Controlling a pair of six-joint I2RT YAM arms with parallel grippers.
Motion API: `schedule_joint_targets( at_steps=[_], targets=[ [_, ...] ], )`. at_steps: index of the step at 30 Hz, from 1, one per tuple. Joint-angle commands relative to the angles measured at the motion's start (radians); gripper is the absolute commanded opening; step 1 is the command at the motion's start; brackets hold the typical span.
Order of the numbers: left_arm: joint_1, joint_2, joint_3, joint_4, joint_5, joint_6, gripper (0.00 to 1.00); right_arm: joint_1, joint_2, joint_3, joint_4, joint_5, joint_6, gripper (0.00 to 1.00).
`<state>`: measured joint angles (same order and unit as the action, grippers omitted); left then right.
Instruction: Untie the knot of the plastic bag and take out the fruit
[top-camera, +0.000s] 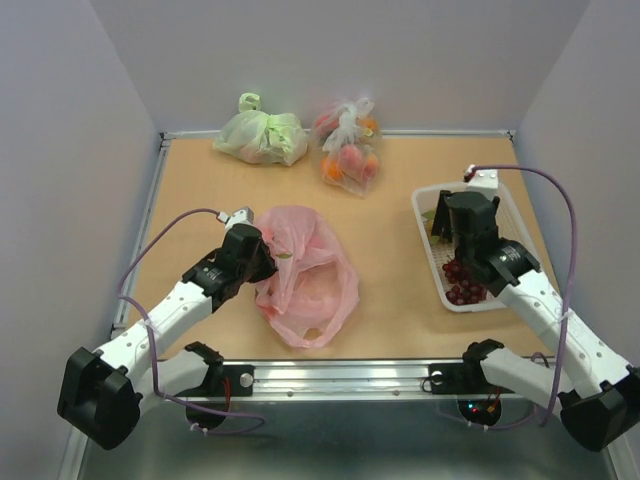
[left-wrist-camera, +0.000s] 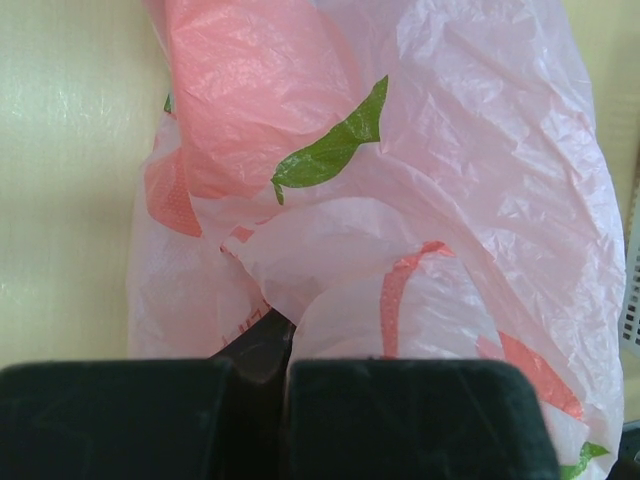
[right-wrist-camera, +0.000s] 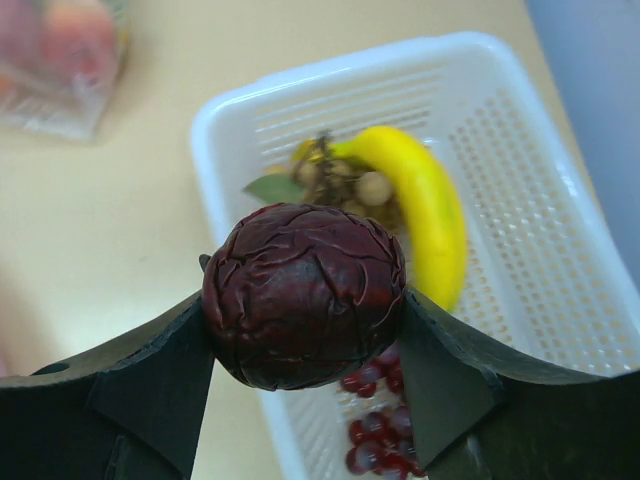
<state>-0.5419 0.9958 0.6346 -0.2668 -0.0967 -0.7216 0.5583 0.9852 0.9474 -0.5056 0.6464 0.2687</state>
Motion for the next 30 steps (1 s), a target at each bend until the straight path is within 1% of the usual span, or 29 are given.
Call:
schedule_joint_targets(
  at_steps=[1, 3, 5, 8, 9, 10, 12, 13, 14, 15, 19, 20, 21, 22, 25, 26, 27, 28, 30],
  targets=[
    [0.005, -0.037, 0.039, -0.006, 0.017, 0.030, 0.00, -0.193, -0.011, 0.002, -0.033, -0.027, -0.011, 0.24],
    [0.003, -0.042, 0.039, -0.012, 0.023, 0.034, 0.00, -0.260, 0.013, -0.001, -0.030, -0.126, -0.013, 0.24],
    [0.003, -0.043, 0.039, -0.014, 0.026, 0.036, 0.00, -0.261, 0.030, -0.007, -0.031, -0.162, 0.012, 0.25],
    [0.005, -0.042, 0.043, -0.012, 0.037, 0.037, 0.00, -0.262, 0.058, -0.045, -0.031, -0.186, 0.059, 0.33],
    [0.005, -0.042, 0.045, -0.012, 0.043, 0.037, 0.00, -0.262, 0.061, -0.056, -0.031, -0.185, 0.072, 0.39],
    [0.005, -0.040, 0.048, -0.012, 0.048, 0.039, 0.00, -0.264, 0.069, -0.079, -0.033, -0.177, 0.093, 0.59],
    [0.005, -0.037, 0.051, -0.014, 0.054, 0.042, 0.00, -0.264, 0.067, -0.094, -0.036, -0.165, 0.112, 0.82],
    [0.005, -0.037, 0.053, -0.015, 0.055, 0.044, 0.00, -0.262, 0.061, -0.099, -0.039, -0.163, 0.116, 0.96],
    [0.005, -0.039, 0.053, -0.017, 0.054, 0.047, 0.00, -0.262, 0.056, -0.096, -0.039, -0.174, 0.109, 0.99],
    [0.003, -0.037, 0.053, -0.020, 0.054, 0.047, 0.00, -0.262, 0.052, -0.087, -0.042, -0.183, 0.098, 1.00],
    [0.005, -0.040, 0.048, -0.023, 0.057, 0.047, 0.00, -0.262, 0.024, -0.004, -0.044, -0.318, 0.003, 1.00],
    [0.005, -0.042, 0.047, -0.023, 0.054, 0.047, 0.00, -0.261, 0.023, 0.039, -0.042, -0.399, -0.032, 1.00],
    [0.003, -0.045, 0.045, -0.025, 0.054, 0.045, 0.00, -0.261, 0.026, 0.059, -0.040, -0.439, -0.040, 1.00],
    [0.005, -0.046, 0.045, -0.031, 0.054, 0.044, 0.00, -0.259, 0.032, 0.080, -0.034, -0.549, -0.064, 1.00],
    [0.003, -0.062, 0.045, -0.051, 0.054, 0.040, 0.00, -0.230, 0.085, 0.157, -0.024, -0.706, -0.060, 1.00],
    [0.005, -0.066, 0.046, -0.057, 0.054, 0.040, 0.00, -0.213, 0.104, 0.171, -0.022, -0.712, -0.056, 1.00],
    [0.005, -0.072, 0.050, -0.066, 0.052, 0.040, 0.03, -0.189, 0.118, 0.183, -0.017, -0.706, -0.052, 1.00],
    [0.005, -0.078, 0.062, -0.078, 0.049, 0.042, 0.13, -0.137, 0.145, 0.197, -0.004, -0.697, -0.051, 1.00],
    [0.007, -0.106, 0.094, -0.124, 0.019, 0.042, 0.26, -0.063, 0.185, 0.205, 0.021, -0.688, -0.040, 1.00]
  ],
)
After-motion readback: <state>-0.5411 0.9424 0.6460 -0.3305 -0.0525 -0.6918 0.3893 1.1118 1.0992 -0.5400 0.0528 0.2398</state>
